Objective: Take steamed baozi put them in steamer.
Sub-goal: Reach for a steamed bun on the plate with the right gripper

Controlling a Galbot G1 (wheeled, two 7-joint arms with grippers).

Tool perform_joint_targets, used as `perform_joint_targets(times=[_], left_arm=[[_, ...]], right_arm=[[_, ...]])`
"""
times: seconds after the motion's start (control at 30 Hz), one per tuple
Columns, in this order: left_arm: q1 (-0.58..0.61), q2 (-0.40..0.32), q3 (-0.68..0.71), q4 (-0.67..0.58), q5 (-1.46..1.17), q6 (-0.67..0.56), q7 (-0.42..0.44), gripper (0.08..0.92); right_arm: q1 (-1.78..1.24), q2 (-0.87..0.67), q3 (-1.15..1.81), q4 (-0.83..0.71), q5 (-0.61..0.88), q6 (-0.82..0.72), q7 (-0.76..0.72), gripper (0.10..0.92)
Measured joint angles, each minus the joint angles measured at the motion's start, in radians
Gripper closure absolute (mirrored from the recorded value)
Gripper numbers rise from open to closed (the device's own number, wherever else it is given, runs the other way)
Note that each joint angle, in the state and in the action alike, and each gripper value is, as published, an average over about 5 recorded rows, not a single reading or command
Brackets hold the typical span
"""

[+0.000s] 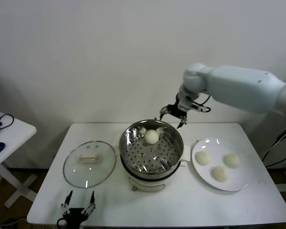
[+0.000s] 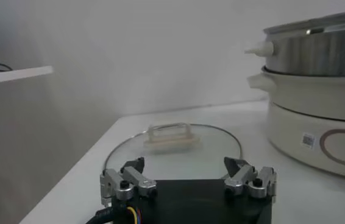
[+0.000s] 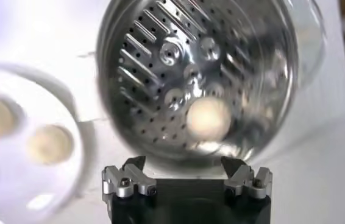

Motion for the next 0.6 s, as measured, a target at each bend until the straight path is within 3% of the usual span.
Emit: perform_joint_targets(times=[0.3, 0.6], left_arm=[[-0.005, 0.003, 0.0, 0.003, -0.002, 0.0, 0.0, 0.177], [-0.01, 0.008, -0.001, 0.007, -0.004, 0.001, 0.001, 0.177]], right_arm=[[0.045, -0.19, -0.128, 0.132, 0.203, -0.315, 0.067, 0.203], [-0.06, -0.296, -0.109, 0.183, 0.243, -0.5, 0.118, 0.203]])
